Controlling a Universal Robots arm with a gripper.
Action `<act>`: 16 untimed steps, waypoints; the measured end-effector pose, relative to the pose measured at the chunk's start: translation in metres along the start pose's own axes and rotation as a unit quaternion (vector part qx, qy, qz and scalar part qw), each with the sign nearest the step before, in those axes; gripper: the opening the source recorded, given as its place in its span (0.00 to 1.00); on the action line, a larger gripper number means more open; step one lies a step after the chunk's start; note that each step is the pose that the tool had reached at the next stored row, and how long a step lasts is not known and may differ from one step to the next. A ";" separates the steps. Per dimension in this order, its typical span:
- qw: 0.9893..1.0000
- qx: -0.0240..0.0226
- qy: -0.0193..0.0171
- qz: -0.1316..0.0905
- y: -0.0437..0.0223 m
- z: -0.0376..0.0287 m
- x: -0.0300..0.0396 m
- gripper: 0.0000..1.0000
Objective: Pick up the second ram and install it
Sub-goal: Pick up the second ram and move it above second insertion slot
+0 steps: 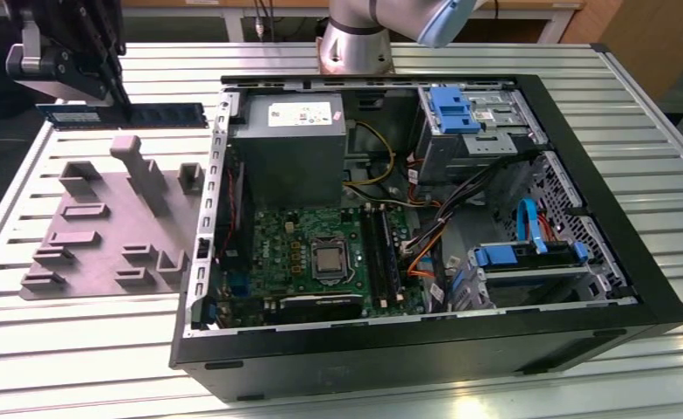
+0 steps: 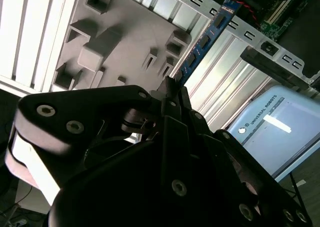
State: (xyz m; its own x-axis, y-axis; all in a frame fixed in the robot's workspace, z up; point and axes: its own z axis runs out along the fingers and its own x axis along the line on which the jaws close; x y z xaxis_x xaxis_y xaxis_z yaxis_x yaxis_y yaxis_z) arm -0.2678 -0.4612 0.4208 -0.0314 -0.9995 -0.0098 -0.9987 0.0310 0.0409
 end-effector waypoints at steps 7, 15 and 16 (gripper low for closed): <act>1.000 0.000 0.000 0.000 -0.0045 -0.0002 -0.0002 0.14; 1.000 0.000 0.000 0.000 -0.0123 -0.0005 -0.0004 0.14; 1.000 0.000 0.000 0.000 -0.0141 -0.0006 -0.0005 0.14</act>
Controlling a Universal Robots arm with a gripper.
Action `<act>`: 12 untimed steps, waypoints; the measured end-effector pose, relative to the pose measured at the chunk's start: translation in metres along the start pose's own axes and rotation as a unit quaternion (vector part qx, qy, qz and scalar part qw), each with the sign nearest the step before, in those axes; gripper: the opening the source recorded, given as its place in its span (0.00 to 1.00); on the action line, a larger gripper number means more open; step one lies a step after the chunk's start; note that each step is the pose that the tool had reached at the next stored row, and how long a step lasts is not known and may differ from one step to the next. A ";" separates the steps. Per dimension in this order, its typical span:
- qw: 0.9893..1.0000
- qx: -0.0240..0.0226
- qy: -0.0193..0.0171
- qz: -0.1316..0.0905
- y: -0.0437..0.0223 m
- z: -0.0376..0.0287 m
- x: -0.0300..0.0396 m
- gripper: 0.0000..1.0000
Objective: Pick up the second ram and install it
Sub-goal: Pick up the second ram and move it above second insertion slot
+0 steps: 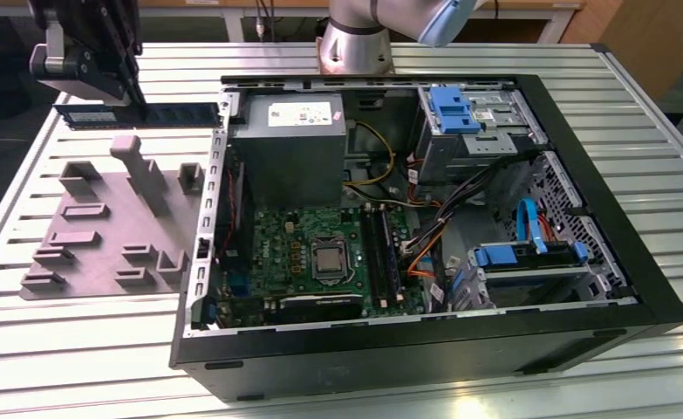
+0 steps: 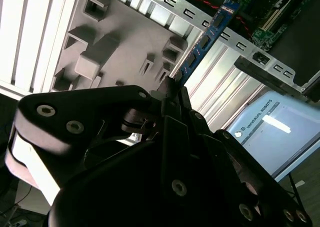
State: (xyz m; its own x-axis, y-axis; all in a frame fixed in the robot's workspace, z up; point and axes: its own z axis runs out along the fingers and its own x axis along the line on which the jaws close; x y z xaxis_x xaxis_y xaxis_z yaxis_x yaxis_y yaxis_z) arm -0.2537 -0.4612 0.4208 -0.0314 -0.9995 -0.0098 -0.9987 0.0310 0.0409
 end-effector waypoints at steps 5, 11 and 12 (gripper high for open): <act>1.000 0.000 0.000 0.000 -0.0094 -0.0004 -0.0003 0.14; 1.000 0.000 0.000 0.000 -0.0252 -0.0010 -0.0008 0.14; 1.000 0.000 0.000 0.000 -0.0280 -0.0011 -0.0009 0.14</act>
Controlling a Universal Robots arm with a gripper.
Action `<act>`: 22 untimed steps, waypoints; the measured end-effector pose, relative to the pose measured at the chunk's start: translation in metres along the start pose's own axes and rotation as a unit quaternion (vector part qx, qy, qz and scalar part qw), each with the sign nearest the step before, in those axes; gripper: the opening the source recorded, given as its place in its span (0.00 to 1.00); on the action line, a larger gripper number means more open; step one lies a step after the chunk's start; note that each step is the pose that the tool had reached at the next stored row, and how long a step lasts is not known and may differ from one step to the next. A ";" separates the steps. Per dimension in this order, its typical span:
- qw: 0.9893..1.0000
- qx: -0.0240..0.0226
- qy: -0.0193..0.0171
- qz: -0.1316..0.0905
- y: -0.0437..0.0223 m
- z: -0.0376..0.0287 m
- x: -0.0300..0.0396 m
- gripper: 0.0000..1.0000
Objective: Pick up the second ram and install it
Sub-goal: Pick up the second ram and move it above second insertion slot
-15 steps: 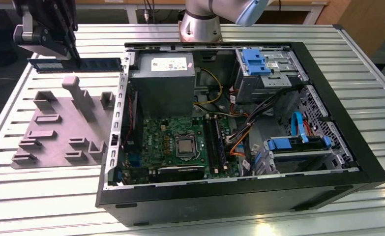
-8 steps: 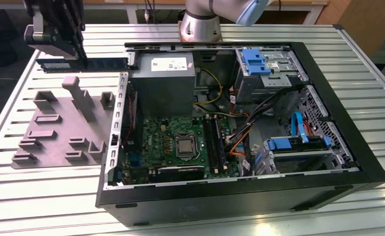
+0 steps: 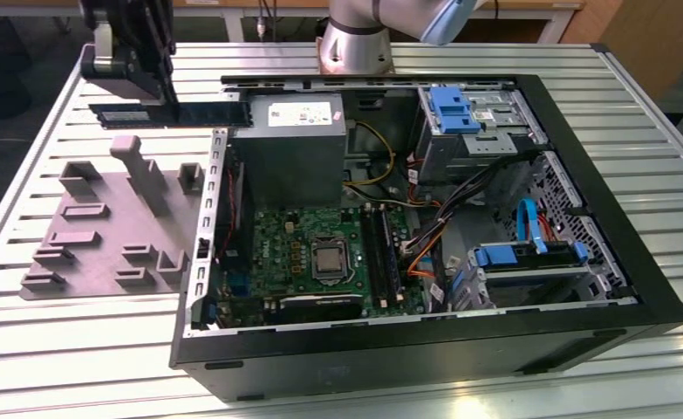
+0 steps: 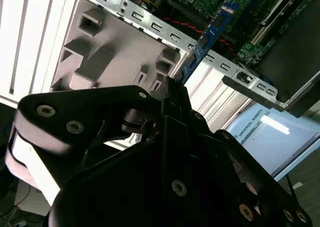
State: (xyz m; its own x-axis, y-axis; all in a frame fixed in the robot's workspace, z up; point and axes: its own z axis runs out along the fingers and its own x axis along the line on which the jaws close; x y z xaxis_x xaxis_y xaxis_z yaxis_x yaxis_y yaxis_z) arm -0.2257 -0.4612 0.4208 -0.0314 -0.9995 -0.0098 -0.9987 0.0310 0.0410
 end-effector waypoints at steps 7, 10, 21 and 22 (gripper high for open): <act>1.000 0.000 0.000 0.000 -0.0187 -0.0008 -0.0006 0.14; 1.000 0.000 0.000 0.000 -0.0266 -0.0011 -0.0009 0.14; 1.000 0.000 0.000 0.000 -0.0588 -0.0023 -0.0018 0.14; 1.000 0.000 0.000 0.000 -0.0621 -0.0025 -0.0019 0.14</act>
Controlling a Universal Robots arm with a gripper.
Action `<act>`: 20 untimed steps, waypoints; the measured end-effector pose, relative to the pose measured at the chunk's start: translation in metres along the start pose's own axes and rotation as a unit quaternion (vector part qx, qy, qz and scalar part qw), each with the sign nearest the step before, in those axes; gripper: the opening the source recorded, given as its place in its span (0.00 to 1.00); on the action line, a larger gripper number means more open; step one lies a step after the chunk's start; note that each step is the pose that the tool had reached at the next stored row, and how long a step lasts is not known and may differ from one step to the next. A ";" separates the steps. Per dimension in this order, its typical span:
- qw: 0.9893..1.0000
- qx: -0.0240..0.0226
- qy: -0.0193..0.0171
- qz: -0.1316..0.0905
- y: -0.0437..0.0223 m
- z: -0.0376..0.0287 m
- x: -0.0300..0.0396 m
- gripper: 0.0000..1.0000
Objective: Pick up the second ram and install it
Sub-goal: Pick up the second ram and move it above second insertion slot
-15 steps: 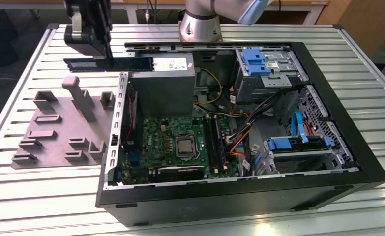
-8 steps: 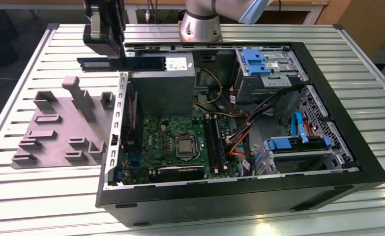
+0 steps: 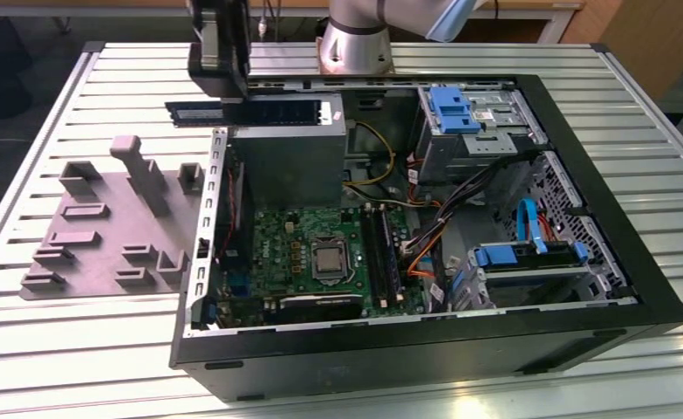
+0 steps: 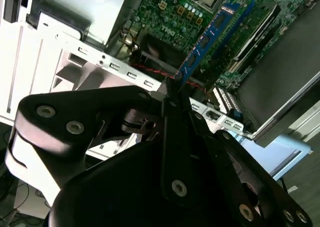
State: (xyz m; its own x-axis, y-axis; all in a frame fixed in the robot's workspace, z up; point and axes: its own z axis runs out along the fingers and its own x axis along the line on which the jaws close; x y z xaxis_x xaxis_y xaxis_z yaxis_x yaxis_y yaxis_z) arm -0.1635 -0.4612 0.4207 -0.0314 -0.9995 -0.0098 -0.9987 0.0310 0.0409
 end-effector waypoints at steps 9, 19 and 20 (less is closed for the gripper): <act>1.000 0.000 0.000 0.000 -0.0117 -0.0004 -0.0004 0.14; 1.000 0.000 0.000 0.000 -0.0123 -0.0004 -0.0004 0.14; 1.000 0.000 0.000 0.004 -0.0125 -0.0004 -0.0004 0.14</act>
State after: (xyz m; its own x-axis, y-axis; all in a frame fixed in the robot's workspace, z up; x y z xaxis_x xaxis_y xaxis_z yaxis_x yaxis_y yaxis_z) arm -0.1510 -0.4612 0.4206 -0.0388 -0.9992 -0.0098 -0.9984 0.0384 0.0410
